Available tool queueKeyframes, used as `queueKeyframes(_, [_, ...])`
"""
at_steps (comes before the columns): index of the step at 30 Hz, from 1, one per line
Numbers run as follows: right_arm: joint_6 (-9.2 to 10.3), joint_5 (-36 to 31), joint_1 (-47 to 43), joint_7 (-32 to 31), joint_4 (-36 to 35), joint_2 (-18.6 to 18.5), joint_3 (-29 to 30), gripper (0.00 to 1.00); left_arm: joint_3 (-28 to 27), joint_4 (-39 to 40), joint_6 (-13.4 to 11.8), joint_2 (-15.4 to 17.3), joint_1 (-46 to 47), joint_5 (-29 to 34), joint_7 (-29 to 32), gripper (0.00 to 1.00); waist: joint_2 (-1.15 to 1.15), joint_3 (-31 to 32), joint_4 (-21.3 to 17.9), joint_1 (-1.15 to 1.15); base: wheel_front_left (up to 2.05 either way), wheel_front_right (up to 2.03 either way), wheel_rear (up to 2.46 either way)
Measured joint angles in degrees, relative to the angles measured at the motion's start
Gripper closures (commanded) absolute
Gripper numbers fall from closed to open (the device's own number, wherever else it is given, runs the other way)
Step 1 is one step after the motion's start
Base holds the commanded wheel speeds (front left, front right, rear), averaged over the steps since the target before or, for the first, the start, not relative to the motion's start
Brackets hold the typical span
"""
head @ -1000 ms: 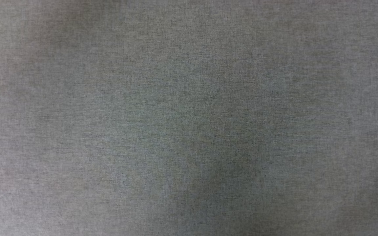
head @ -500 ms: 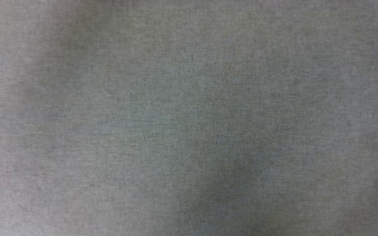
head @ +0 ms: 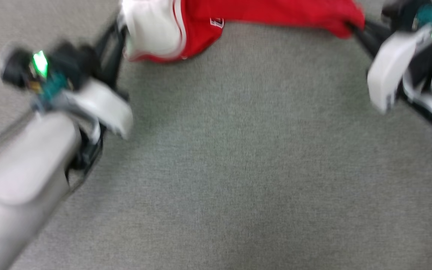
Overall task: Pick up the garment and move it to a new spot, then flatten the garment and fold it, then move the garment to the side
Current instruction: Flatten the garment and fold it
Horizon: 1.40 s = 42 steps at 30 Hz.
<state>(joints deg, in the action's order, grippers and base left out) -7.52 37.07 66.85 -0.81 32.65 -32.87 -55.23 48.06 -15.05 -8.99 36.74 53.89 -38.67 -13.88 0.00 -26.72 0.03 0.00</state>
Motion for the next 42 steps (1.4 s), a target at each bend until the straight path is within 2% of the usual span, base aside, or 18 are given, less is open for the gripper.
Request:
queueKeyframes(5, [0.00, 1.87, -8.39, 0.33, -2.96, -3.69, -0.34, 1.00, 1.16, 5.95, -2.99, 1.58, -10.33, -1.37, -0.48, 1.00, 0.00, 4.58, 0.13, -0.01, 0.00, 0.00, 0.00])
queueKeyframes(12, [0.00, 3.53, -22.03, -0.25, -9.49, -9.27, 1.54, 1.00, 4.67, 13.65, -7.21, 5.71, -24.70, -2.77, 0.12, 1.00, 0.00, 11.54, 0.13, -0.01, 0.00, 0.00, 0.00])
queueKeyframes(19, [0.00, 4.23, -36.32, -1.78, -14.30, -12.10, 5.55, 1.00, 7.87, 15.95, -9.28, 6.69, -35.94, -6.44, 0.60, 1.00, 0.00, 16.52, -0.10, -0.02, 0.00, 0.00, 0.00])
queueKeyframes(27, [0.00, 3.78, -51.39, -3.99, -19.39, -13.72, 13.82, 1.00, 9.12, 18.27, -12.09, 7.88, -46.26, -10.76, 0.31, 1.00, 0.00, 20.23, -0.48, -0.02, 0.00, 0.00, 0.00])
queueKeyframes(32, [0.00, 3.08, -60.39, -6.24, -22.98, -14.01, 19.74, 1.00, 10.83, 19.44, -12.73, 7.65, -51.25, -12.72, 0.37, 1.00, 0.00, 21.34, -0.36, -0.01, 0.00, 0.00, 0.00])
queueKeyframes(38, [0.01, 1.18, -67.07, -10.36, -27.63, -13.03, 25.95, 1.00, 11.56, 19.64, -12.69, 7.79, -52.43, -13.27, 1.12, 1.00, 0.00, 21.58, 0.21, -0.01, 0.00, 0.00, 0.00])
queueKeyframes(42, [0.00, -0.97, -68.45, -12.36, -30.30, -11.34, 29.29, 1.00, 10.74, 18.80, -12.28, 8.18, -49.64, -11.72, 1.03, 1.00, 0.00, 21.57, 0.64, -0.01, 0.00, 0.00, 0.00])
